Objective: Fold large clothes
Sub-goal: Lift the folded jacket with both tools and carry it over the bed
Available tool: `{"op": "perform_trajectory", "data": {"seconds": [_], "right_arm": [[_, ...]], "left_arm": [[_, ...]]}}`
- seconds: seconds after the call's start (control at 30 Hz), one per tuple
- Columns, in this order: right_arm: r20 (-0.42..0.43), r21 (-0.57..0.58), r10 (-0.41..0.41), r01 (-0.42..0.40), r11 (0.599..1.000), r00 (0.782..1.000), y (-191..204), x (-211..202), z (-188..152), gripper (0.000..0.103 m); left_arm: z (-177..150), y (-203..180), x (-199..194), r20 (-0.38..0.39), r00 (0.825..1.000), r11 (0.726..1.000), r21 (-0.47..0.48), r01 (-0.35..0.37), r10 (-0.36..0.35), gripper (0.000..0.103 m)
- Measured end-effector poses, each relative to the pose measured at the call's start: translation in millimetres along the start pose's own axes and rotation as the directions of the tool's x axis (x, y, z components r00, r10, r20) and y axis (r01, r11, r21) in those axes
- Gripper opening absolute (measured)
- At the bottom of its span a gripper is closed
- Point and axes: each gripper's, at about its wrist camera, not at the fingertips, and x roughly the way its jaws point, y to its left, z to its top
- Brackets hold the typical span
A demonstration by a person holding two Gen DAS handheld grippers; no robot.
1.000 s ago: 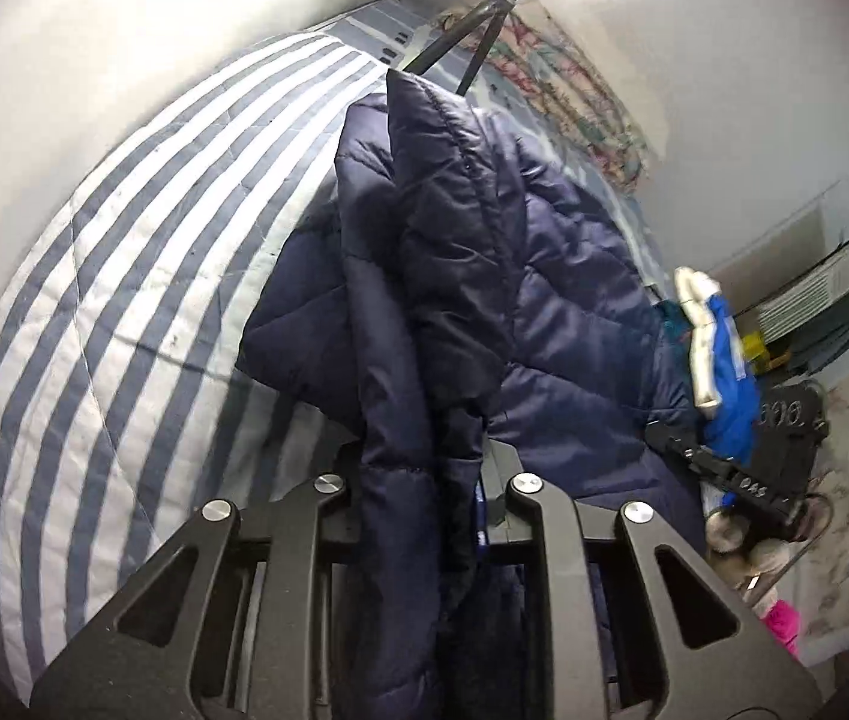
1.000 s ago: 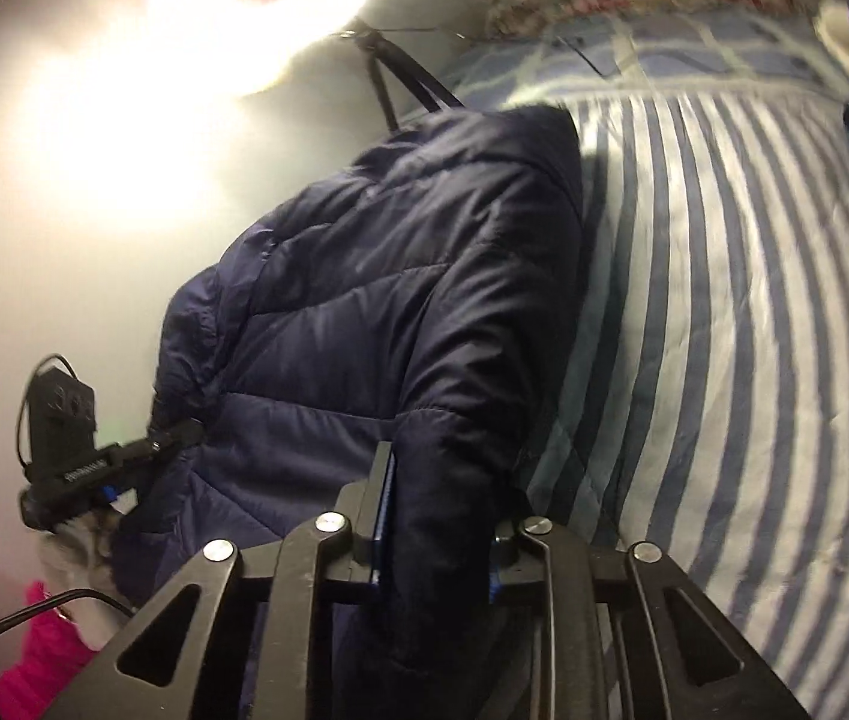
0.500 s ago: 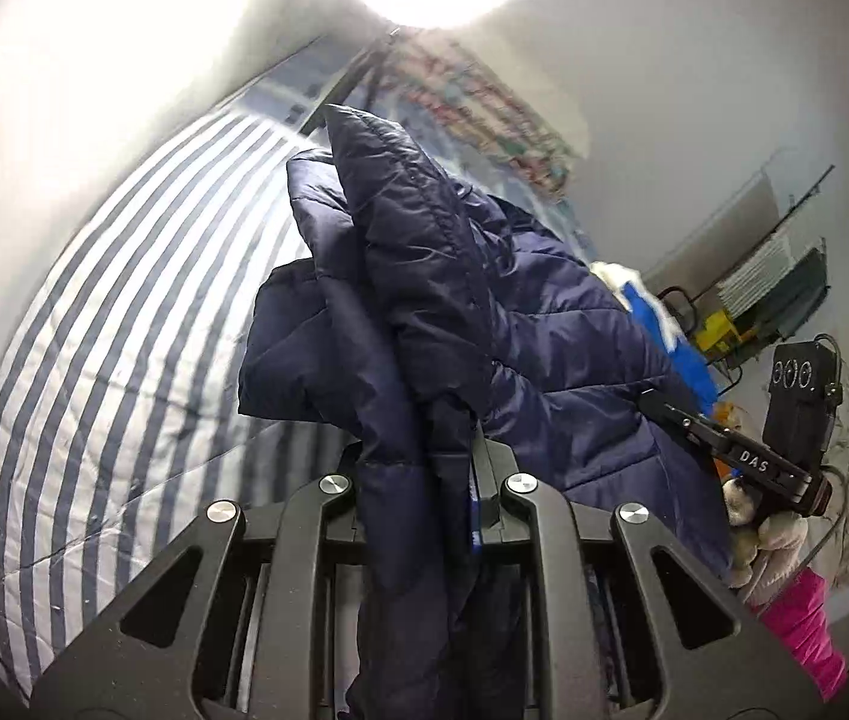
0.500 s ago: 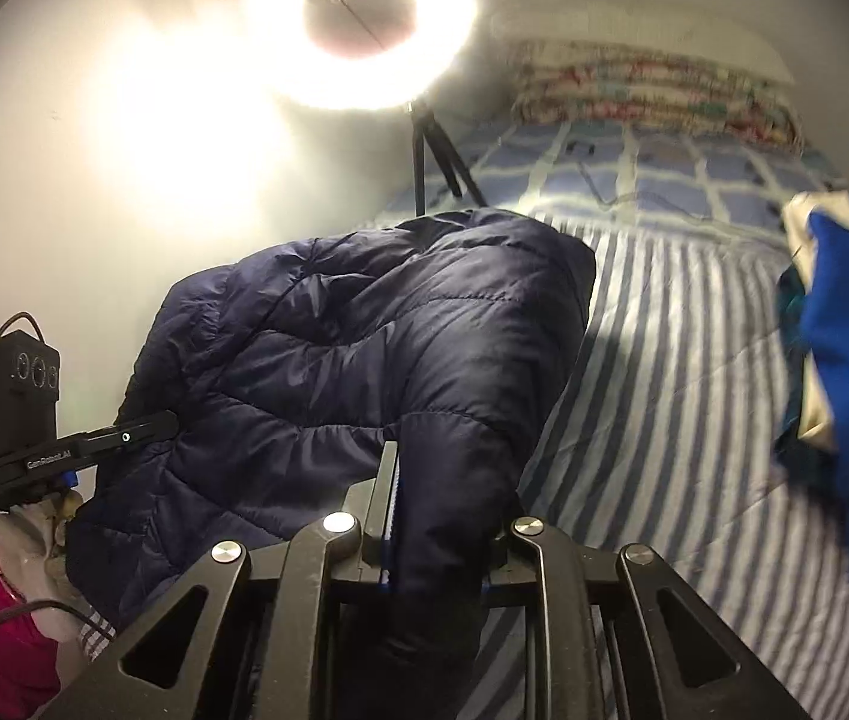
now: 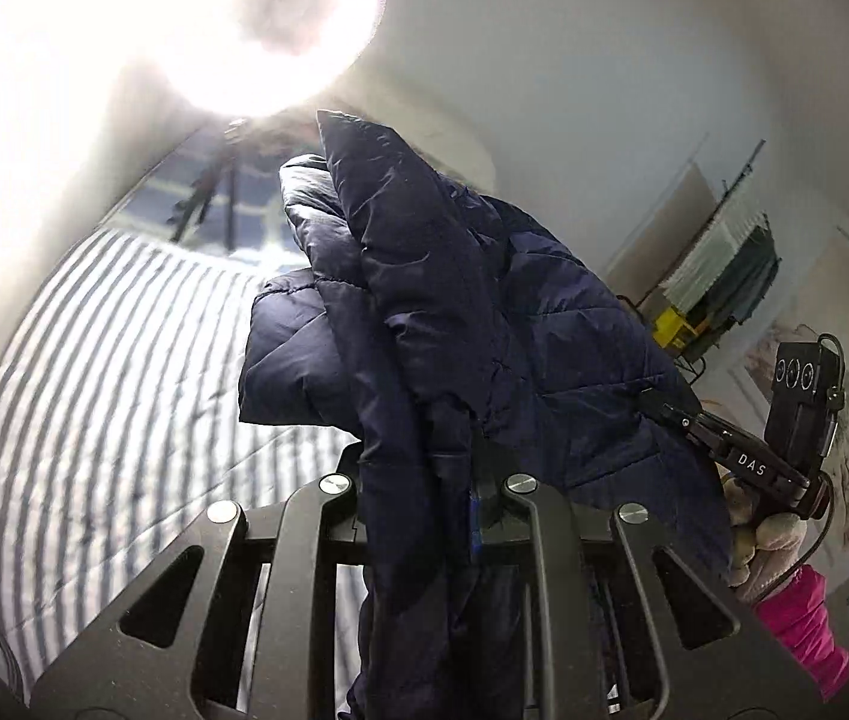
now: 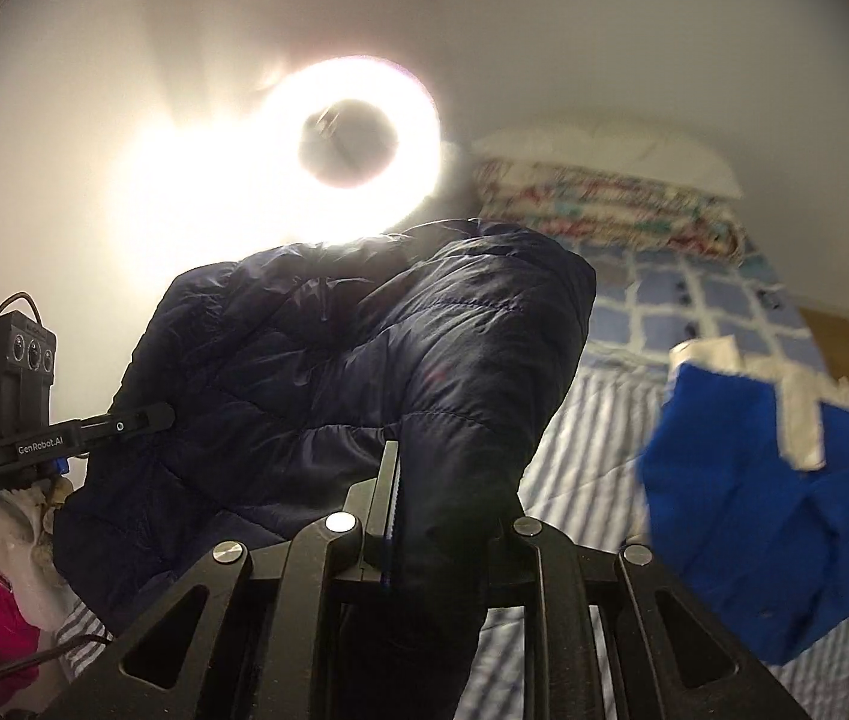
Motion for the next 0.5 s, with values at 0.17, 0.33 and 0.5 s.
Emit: {"op": "perform_trajectory", "data": {"seconds": [0.17, 0.33, 0.5], "right_arm": [[0.053, 0.005, -0.071, 0.071, 0.997, 0.996, -42, -33, 13, 0.017], [0.086, 0.021, -0.164, 0.162, 0.986, 0.983, -102, -61, 22, 0.017], [0.108, 0.027, -0.260, 0.258, 0.966, 0.960, -163, -85, 24, 0.017]], "left_arm": [[19, -53, 42, 0.007, 0.999, 0.996, 0.076, 0.036, -0.037, 0.016], [31, -109, 104, -0.011, 0.996, 0.988, 0.130, 0.089, -0.089, 0.016], [36, -160, 169, -0.034, 0.991, 0.978, 0.160, 0.130, -0.126, 0.016]]}}
